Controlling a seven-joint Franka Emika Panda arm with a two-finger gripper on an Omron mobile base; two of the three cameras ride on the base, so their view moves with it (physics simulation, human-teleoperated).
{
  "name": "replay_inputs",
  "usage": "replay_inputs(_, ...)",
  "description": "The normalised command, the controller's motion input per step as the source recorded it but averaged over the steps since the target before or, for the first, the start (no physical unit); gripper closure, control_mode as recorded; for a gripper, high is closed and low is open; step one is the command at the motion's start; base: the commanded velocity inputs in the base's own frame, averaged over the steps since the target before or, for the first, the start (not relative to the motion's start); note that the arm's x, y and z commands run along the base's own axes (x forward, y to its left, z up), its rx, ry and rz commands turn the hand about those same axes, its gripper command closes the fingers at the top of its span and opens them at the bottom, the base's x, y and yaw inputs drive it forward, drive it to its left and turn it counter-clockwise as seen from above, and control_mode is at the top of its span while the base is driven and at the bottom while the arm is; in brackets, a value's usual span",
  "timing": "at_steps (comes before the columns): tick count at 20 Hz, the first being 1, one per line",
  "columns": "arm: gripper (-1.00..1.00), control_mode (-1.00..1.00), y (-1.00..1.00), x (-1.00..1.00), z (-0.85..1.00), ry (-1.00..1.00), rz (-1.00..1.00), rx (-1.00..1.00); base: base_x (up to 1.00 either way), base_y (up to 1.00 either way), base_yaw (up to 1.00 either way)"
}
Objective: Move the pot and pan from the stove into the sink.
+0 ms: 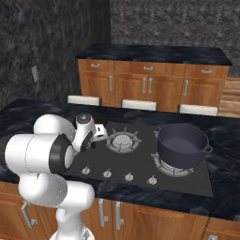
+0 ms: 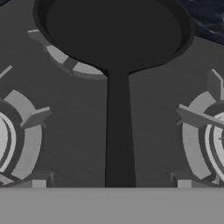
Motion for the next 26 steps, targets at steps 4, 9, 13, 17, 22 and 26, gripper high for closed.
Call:
replay_inputs(4, -1.00, -1.00, 0.00, 0.02, -0.02, 0.00, 0.00, 0.00, 0.00, 0.00, 0.00)
replay_inputs(9, -1.00, -1.00, -0.04, 0.08, -0.20, 0.00, 0.00, 0.00, 0.00, 0.00, 0.00)
replay_inputs(13, -1.00, -1.00, 0.00, 0.11, -0.32, 0.00, 0.00, -0.01, 0.00, 0.00, 0.00)
replay_inputs(17, -1.00, -1.00, 0.00, 0.10, -0.31, 0.00, 0.00, -0.01, 0.00, 0.00, 0.00)
replay_inputs(22, 1.00, -1.00, 0.00, 0.01, -0.04, 0.00, 0.00, 0.00, 0.00, 0.00, 0.00)
replay_inputs(26, 1.00, -1.00, 0.00, 0.01, 0.02, 0.02, 0.00, 0.01, 0.00, 0.00, 0.00)
